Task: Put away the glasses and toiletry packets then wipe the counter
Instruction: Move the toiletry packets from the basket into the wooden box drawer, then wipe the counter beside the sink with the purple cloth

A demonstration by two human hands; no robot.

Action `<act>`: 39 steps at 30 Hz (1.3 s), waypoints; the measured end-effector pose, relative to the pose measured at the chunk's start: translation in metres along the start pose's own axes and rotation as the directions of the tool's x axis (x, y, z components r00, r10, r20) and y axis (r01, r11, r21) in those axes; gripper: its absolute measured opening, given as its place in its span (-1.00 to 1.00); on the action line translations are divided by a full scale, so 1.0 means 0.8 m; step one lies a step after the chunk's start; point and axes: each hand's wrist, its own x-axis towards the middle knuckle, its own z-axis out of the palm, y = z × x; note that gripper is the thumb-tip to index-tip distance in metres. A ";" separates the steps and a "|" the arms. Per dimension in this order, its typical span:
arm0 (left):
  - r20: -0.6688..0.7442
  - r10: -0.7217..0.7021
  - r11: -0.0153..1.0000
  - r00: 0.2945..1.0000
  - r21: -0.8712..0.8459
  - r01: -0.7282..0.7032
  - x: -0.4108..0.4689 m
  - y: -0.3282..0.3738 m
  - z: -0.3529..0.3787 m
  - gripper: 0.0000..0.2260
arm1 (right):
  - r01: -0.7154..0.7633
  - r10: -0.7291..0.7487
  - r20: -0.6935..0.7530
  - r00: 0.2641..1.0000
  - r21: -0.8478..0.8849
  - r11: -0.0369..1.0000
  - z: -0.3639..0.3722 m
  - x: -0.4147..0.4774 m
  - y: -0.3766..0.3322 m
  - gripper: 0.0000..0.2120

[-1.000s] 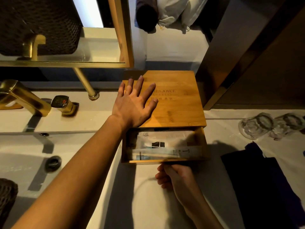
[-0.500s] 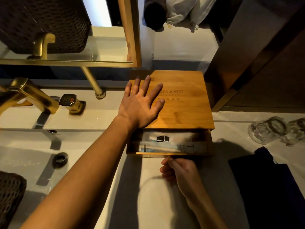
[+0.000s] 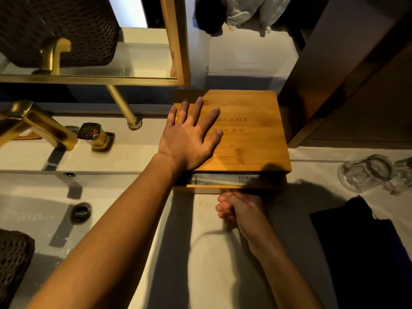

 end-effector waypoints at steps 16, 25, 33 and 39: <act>0.007 -0.008 1.000 1.000 0.013 0.008 0.000 0.000 0.001 -0.41 | 0.093 -0.095 -0.009 0.995 -0.104 0.990 0.005 0.050 -0.010 -0.68; -0.065 -0.043 0.998 0.997 0.040 0.045 -0.006 0.007 -0.007 -0.40 | 0.113 -0.131 -0.025 0.991 -0.358 0.927 -0.035 0.035 -0.010 -0.56; 0.071 -0.046 0.989 0.996 -0.139 0.056 -0.129 0.009 -0.007 -0.42 | 0.248 -0.670 -0.120 0.732 -0.870 0.427 -0.238 -0.062 0.074 -0.54; 0.254 -0.108 0.977 0.961 -0.153 0.150 -0.341 0.015 -0.003 -0.41 | -0.063 -0.394 -0.082 0.916 -0.996 0.060 -0.317 -0.111 0.127 -0.25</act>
